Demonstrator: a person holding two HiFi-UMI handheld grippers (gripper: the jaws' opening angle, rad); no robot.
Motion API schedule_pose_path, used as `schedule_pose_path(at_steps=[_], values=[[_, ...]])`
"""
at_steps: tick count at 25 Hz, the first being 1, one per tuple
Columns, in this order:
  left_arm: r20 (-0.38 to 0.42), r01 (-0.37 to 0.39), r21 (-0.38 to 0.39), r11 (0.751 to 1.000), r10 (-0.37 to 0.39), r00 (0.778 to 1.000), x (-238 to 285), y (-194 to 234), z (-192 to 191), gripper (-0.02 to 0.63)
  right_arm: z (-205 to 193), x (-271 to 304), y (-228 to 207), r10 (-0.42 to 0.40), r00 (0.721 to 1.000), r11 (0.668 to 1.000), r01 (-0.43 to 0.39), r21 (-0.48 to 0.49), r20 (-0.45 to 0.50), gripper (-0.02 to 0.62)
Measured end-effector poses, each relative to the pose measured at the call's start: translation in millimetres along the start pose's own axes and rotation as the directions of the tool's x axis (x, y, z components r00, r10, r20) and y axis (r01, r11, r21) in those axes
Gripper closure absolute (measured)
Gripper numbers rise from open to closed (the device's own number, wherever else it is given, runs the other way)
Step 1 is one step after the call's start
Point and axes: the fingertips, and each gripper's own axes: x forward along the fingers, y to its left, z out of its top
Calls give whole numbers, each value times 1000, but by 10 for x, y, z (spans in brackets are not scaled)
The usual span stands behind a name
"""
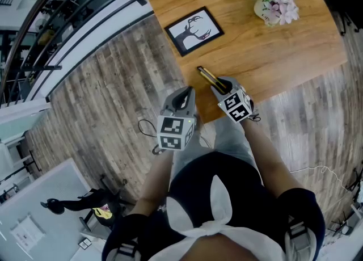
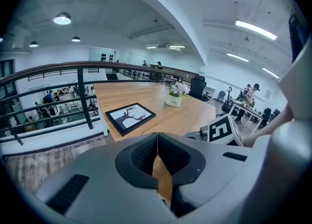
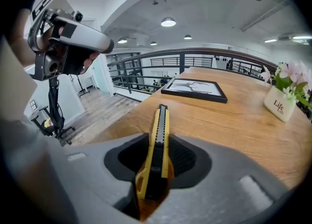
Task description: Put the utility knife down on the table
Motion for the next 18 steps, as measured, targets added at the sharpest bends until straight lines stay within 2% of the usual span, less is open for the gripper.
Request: schedule_pose_path(at_steps=[11,18], values=[[0,26,17,1000,-26,1000,22,-38,29,586,-5,18,16,8,1000,1000,-8,9,-18,460],[7,36,37,999,-36,999,-39,-22,76,586,-2,29,84,9,999,1000,-8,21,-42,383]])
